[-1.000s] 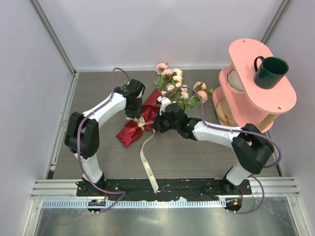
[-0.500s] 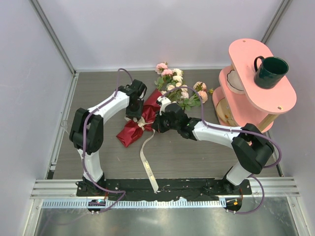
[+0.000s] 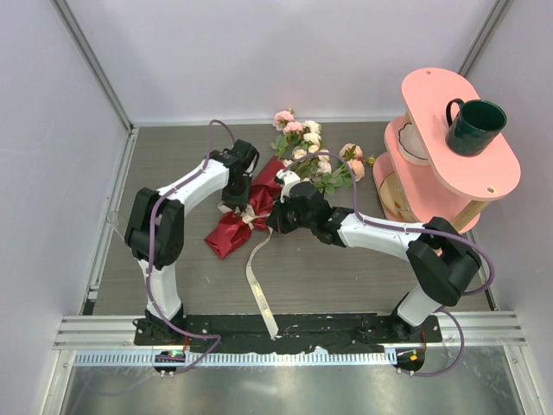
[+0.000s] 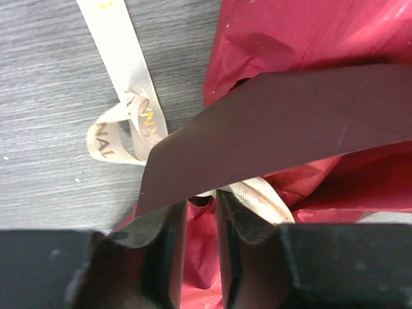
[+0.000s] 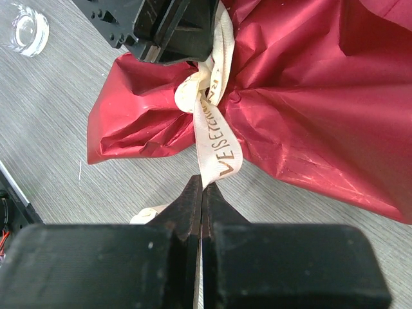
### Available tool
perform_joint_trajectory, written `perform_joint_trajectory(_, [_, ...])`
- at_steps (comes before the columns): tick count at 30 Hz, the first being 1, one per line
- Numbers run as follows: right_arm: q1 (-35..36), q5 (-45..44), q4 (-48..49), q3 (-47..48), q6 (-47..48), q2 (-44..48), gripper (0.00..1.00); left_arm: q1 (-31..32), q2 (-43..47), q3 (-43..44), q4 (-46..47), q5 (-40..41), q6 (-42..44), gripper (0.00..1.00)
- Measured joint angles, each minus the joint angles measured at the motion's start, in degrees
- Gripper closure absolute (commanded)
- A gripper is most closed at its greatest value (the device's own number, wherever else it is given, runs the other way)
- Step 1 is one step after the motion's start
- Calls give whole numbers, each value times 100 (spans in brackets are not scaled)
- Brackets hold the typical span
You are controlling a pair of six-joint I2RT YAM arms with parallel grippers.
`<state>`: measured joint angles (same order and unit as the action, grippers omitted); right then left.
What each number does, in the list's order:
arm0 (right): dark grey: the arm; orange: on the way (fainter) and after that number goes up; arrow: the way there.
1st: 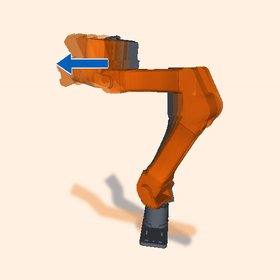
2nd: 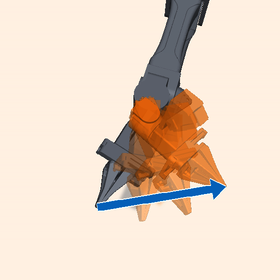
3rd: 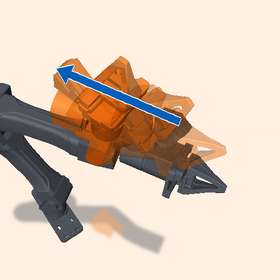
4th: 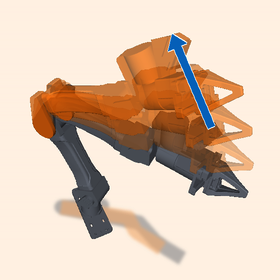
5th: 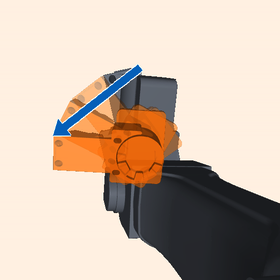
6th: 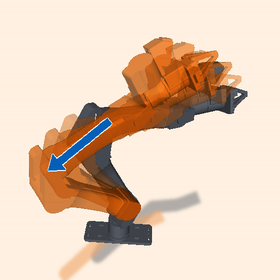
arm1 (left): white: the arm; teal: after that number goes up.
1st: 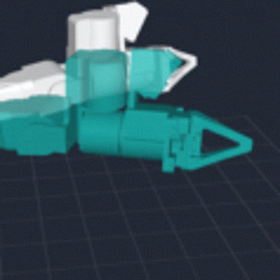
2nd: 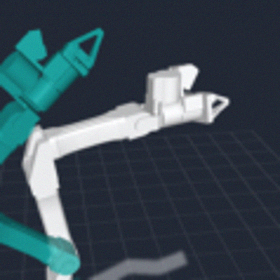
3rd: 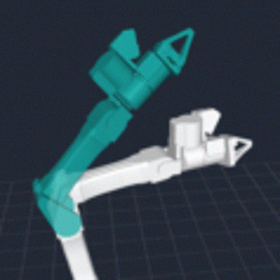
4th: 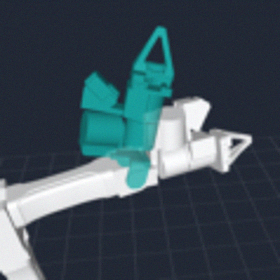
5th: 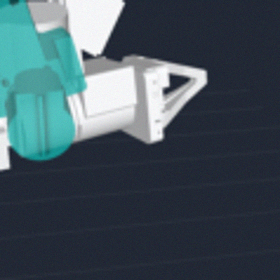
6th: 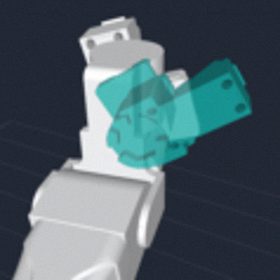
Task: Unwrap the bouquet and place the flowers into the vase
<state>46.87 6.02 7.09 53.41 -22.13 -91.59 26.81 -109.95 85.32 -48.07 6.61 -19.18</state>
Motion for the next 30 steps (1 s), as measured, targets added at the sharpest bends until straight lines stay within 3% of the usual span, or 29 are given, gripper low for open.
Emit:
perform_joint_trajectory(1, [0,0,0,-2,0,0,99,0,-7,0,4,9,-7,81])
perform_joint_trajectory(2, [0,-2,2,-2,0,0,99,0,-17,0,7,24,-9,96])
perform_joint_trajectory(3, [0,-7,7,-7,-2,0,99,0,-26,0,9,33,-2,100])
perform_joint_trajectory(10, [0,-50,28,-149,-4,20,99,9,90,-140,131,289,-98,100])
perform_joint_trajectory(19, [0,-63,133,-232,-26,20,99,9,1128,-356,173,866,-313,100])
perform_joint_trajectory(26, [0,-83,149,-234,-28,20,99,9,1434,-560,197,942,-476,99])
perform_joint_trajectory(28, [0,-85,146,-234,-28,20,99,9,1504,-667,188,946,-527,75])
perform_joint_trajectory(29, [0,-85,149,-234,-28,20,99,9,1552,-715,181,935,-555,55])
perform_joint_trajectory(30, [0,-85,149,-234,-28,20,99,9,1609,-743,164,905,-588,48])
